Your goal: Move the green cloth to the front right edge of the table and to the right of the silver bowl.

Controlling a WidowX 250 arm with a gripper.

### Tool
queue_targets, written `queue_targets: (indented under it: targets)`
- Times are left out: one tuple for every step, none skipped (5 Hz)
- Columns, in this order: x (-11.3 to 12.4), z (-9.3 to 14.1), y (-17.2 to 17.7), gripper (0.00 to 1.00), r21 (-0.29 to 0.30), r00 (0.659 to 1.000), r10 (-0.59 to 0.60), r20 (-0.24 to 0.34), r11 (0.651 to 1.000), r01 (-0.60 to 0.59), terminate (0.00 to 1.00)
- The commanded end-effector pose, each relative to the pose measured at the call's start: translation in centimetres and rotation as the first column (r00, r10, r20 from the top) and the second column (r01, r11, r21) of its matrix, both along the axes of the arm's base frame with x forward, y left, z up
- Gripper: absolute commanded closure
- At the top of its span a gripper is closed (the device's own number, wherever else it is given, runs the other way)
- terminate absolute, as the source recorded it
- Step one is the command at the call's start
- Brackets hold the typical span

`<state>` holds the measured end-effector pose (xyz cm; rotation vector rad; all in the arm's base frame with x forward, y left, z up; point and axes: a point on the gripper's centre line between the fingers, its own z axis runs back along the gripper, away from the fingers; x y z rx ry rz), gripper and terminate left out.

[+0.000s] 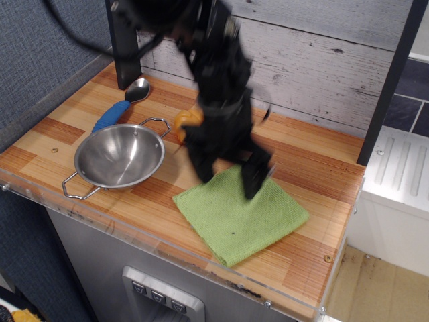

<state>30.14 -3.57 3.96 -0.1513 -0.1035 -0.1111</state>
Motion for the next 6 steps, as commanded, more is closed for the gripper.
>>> queue_targets:
  targets:
    - [0.5,5.7,-1.1,0.0,-0.024,0.991,-0.032,0.127,0.999,0.035,0.0]
    - [0.1,6.1,2.1,0.0,0.013,0.995,-0.015,0.095,1.0,0.013,0.0]
    - [0.5,5.3,4.0,0.0,0.055,0.997,-0.046,0.069,0.998,0.042,0.0]
    - [0.4,5.1,5.3,0.0,0.033,0.998,-0.027,0.062,0.999,0.025,0.0]
    - [0.4,5.1,5.3,0.0,0.033,0.998,-0.027,0.062,0.999,0.025,0.0]
    - [0.4,5.1,5.3,0.0,0.033,0.998,-0.027,0.062,0.999,0.025,1.0]
